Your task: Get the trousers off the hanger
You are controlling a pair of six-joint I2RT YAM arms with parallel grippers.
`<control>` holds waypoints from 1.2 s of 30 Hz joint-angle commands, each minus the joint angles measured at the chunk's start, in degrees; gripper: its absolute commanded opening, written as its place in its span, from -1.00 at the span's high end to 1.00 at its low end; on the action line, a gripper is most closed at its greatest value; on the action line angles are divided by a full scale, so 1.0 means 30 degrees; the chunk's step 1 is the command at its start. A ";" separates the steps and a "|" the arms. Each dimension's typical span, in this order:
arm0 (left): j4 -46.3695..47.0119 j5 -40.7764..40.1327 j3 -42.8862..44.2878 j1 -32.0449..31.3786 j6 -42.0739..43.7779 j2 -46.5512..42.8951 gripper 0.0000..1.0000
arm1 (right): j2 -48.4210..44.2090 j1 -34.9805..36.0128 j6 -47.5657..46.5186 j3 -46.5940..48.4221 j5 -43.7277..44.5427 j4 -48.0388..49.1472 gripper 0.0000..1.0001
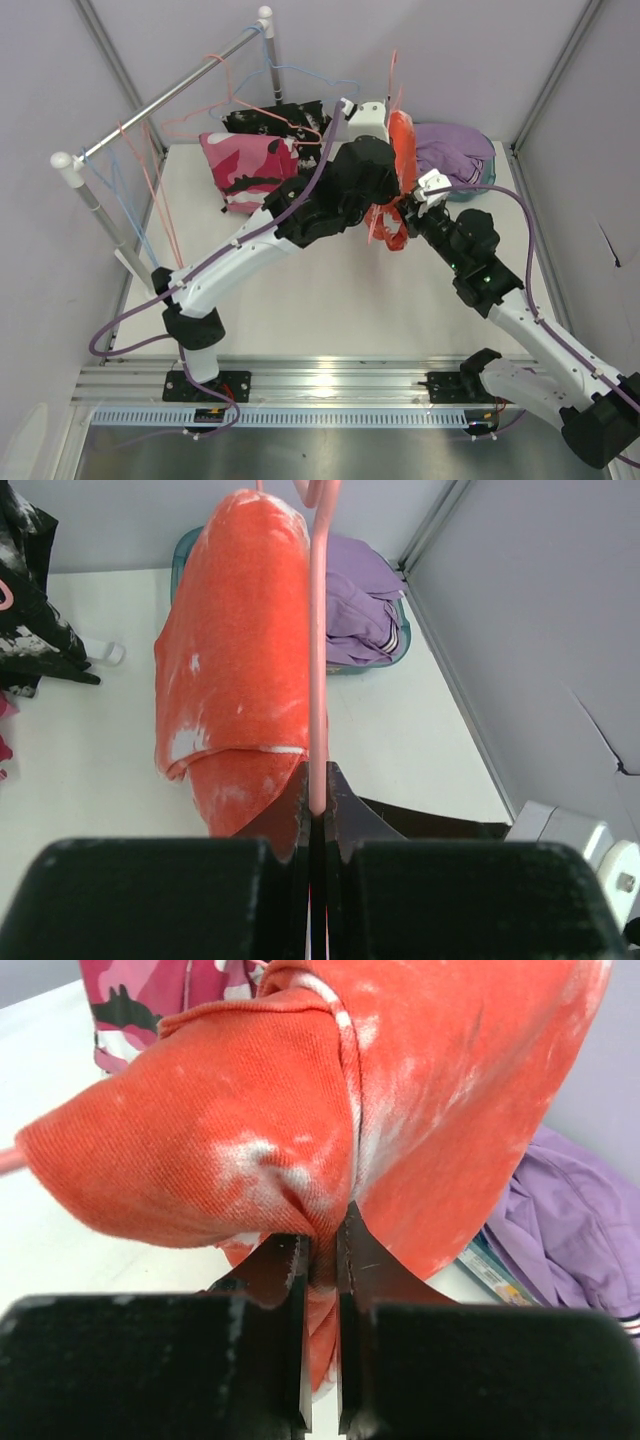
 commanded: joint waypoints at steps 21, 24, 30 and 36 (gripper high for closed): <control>0.3497 0.0826 -0.8516 0.3282 -0.3074 -0.3290 1.00 | 0.2891 -0.0425 0.3063 1.1348 -0.2065 -0.2082 1.00; 0.3556 0.0387 -0.9101 0.3428 -0.2987 -0.3320 1.00 | 0.3275 -0.0308 0.2742 1.2406 -0.2505 -0.3255 1.00; 0.4084 -0.0843 -1.0128 0.3692 -0.1642 -0.3437 1.00 | 0.3510 -0.0307 0.2974 1.3638 -0.3908 -0.5244 1.00; 0.3878 -0.1550 -0.9952 0.4131 -0.0205 -0.3348 1.00 | 0.4944 0.0100 0.2772 1.5747 -0.6843 -0.8958 0.90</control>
